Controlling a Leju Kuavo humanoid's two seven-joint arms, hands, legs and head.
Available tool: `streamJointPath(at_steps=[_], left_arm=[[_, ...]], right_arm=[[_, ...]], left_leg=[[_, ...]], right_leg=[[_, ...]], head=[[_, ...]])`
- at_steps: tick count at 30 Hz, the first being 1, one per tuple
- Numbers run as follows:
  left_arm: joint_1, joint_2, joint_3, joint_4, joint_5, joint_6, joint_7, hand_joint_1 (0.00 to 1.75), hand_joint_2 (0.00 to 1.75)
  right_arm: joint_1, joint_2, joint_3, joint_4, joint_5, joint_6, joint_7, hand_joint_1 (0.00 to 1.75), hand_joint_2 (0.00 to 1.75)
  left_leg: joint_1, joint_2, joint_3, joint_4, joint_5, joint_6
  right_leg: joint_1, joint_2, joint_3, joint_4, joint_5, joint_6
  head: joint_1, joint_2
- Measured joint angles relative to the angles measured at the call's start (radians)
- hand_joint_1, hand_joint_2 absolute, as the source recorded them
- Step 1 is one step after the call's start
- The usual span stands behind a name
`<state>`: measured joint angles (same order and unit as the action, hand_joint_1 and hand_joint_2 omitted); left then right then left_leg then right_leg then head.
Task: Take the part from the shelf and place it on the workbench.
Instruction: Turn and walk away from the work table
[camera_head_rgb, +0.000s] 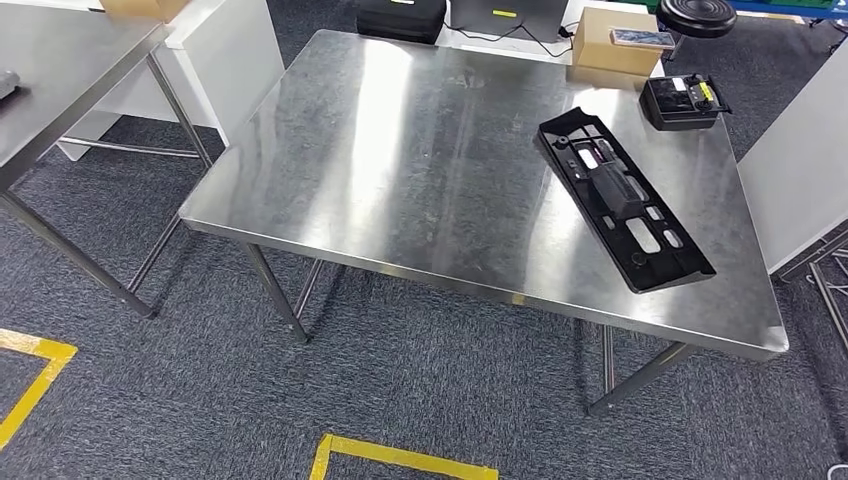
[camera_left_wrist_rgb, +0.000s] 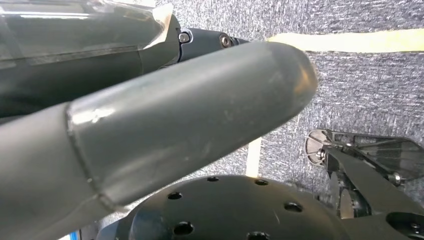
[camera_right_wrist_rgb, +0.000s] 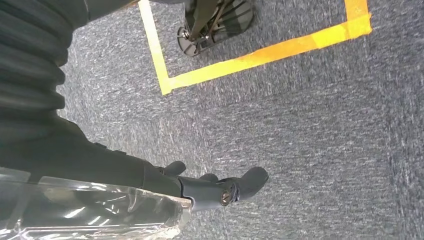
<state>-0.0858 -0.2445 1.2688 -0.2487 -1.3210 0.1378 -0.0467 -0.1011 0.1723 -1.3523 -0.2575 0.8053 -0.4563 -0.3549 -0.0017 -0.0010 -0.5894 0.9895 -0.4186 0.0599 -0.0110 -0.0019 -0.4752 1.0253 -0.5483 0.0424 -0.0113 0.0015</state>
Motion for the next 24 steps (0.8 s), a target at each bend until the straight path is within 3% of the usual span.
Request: streamJointPath(at_steps=[2,3,5,7,9,10,11,12,13,14,15,17,19,21,22,24], left_arm=[[-0.001,0.0,0.0,0.0,0.0,-0.003,-0.004,0.0,0.0],[-0.002,0.0,0.0,0.0,0.001,-0.005,-0.007,0.0,0.0],[-0.003,0.001,-0.001,0.0,0.003,-0.01,-0.012,0.0,0.0],[-0.002,0.003,-0.001,0.0,0.004,-0.014,-0.016,0.0,0.0],[-0.002,0.003,-0.001,0.0,0.006,-0.018,-0.018,0.0,0.0],[-0.002,0.004,-0.001,0.0,0.007,-0.02,-0.019,0.0,0.0],[-0.002,0.004,-0.001,0.0,0.007,-0.021,-0.02,0.0,0.0],[-0.002,0.004,-0.002,0.0,0.007,-0.022,-0.02,0.0,0.0],[-0.002,0.004,-0.003,0.0,0.006,-0.022,-0.02,0.0,0.0],[-0.003,0.004,-0.003,0.0,0.006,-0.022,-0.021,0.0,0.0],[-0.004,0.005,-0.004,0.0,0.006,-0.023,-0.022,0.0,0.0],[-0.005,0.005,-0.005,0.0,0.006,-0.023,-0.024,0.0,0.0],[-0.005,0.005,-0.004,0.0,0.008,-0.023,-0.025,0.0,0.0],[-0.006,0.004,-0.004,0.0,0.01,-0.021,-0.025,0.0,0.0],[-0.007,0.004,-0.004,0.0,0.01,-0.021,-0.024,0.0,0.0],[-0.009,0.002,-0.004,0.001,0.011,-0.02,-0.023,0.0,0.0]], right_arm=[[-0.002,-0.001,0.0,0.0,-0.002,-0.002,0.004,0.0,1.75],[-0.001,-0.002,0.0,0.0,-0.003,-0.004,0.006,0.0,1.75],[-0.001,-0.002,0.0,0.0,-0.005,-0.005,0.01,0.0,1.75],[-0.002,-0.001,0.0,0.0,-0.005,-0.007,0.014,0.0,1.75],[-0.001,-0.001,0.0,0.0,-0.005,-0.009,0.019,0.0,1.75],[-0.001,-0.002,0.0,0.0,-0.005,-0.01,0.022,0.0,1.75],[0.0,-0.002,0.0,0.0,-0.005,-0.011,0.025,0.0,1.75],[0.0,-0.002,0.0,0.0,-0.005,-0.013,0.028,0.0,1.75],[0.0,-0.002,0.0,0.0,-0.005,-0.015,0.031,0.0,1.75],[0.0,-0.002,0.0,0.0,-0.005,-0.016,0.033,0.0,1.75],[-0.001,-0.002,0.0,0.0,-0.005,-0.018,0.035,0.0,1.75],[-0.002,-0.002,0.0,0.0,-0.005,-0.019,0.038,0.0,1.75],[-0.003,-0.002,0.0,0.0,-0.003,-0.02,0.041,0.0,1.75],[-0.003,-0.003,0.0,0.0,0.0,-0.02,0.046,0.0,1.75],[-0.003,-0.004,0.0,0.0,0.002,-0.021,0.048,0.0,1.75],[-0.003,-0.005,0.0,0.0,0.005,-0.021,0.054,0.0,1.75]], left_leg=[[-0.003,-0.001,-0.004,0.007,0.007,-0.01],[-0.004,-0.001,-0.006,0.008,0.011,-0.015],[-0.002,-0.002,-0.012,0.014,0.012,-0.025],[0.002,-0.002,-0.033,0.064,-0.044,-0.036],[0.007,-0.002,-0.069,0.186,-0.142,-0.049],[0.009,-0.002,-0.082,0.245,-0.173,-0.053],[0.011,-0.002,-0.083,0.28,-0.184,-0.056],[0.013,-0.002,-0.066,0.277,-0.173,-0.057],[0.014,-0.002,-0.033,0.241,-0.151,-0.056],[0.014,-0.002,0.016,0.169,-0.126,-0.053],[0.015,-0.002,0.064,0.097,-0.113,-0.049],[0.009,-0.003,0.118,0.006,-0.101,-0.038],[0.001,-0.004,0.114,-0.002,-0.096,-0.027],[0.003,0.0,0.106,-0.01,-0.082,-0.01],[0.004,0.001,0.1,-0.015,-0.072,0.001],[0.002,0.003,0.081,-0.018,-0.056,0.014]], right_leg=[[0.004,0.003,0.03,-0.062,0.016,-0.009],[0.007,0.005,0.025,-0.059,0.022,-0.015],[-0.001,0.003,0.014,-0.062,0.029,-0.029],[-0.01,0.0,0.0,-0.063,0.045,-0.043],[-0.009,-0.003,-0.017,-0.062,0.059,-0.049],[-0.009,-0.005,-0.024,-0.06,0.065,-0.049],[-0.008,-0.006,-0.032,-0.058,0.071,-0.048],[-0.008,-0.006,-0.039,-0.055,0.076,-0.045],[-0.008,-0.007,-0.045,-0.052,0.08,-0.043],[-0.009,-0.007,-0.05,-0.048,0.083,-0.04],[-0.008,-0.007,-0.054,-0.046,0.085,-0.036],[-0.007,-0.007,-0.061,-0.043,0.093,-0.024],[-0.006,-0.007,-0.066,-0.044,0.104,-0.008],[-0.005,-0.007,-0.078,-0.03,0.096,0.002],[-0.004,-0.006,-0.093,-0.002,0.075,0.001],[-0.005,-0.003,-0.146,0.118,0.003,-0.007]], head=[[0.0,0.0],[-0.001,0.0],[0.0,0.0],[-0.005,0.0],[-0.011,0.0],[-0.011,0.0],[-0.011,0.0],[-0.011,0.0],[-0.012,0.0],[-0.012,0.0],[-0.012,0.0],[-0.011,0.0],[-0.011,0.0],[-0.011,0.0],[-0.009,0.0],[-0.005,0.0]])
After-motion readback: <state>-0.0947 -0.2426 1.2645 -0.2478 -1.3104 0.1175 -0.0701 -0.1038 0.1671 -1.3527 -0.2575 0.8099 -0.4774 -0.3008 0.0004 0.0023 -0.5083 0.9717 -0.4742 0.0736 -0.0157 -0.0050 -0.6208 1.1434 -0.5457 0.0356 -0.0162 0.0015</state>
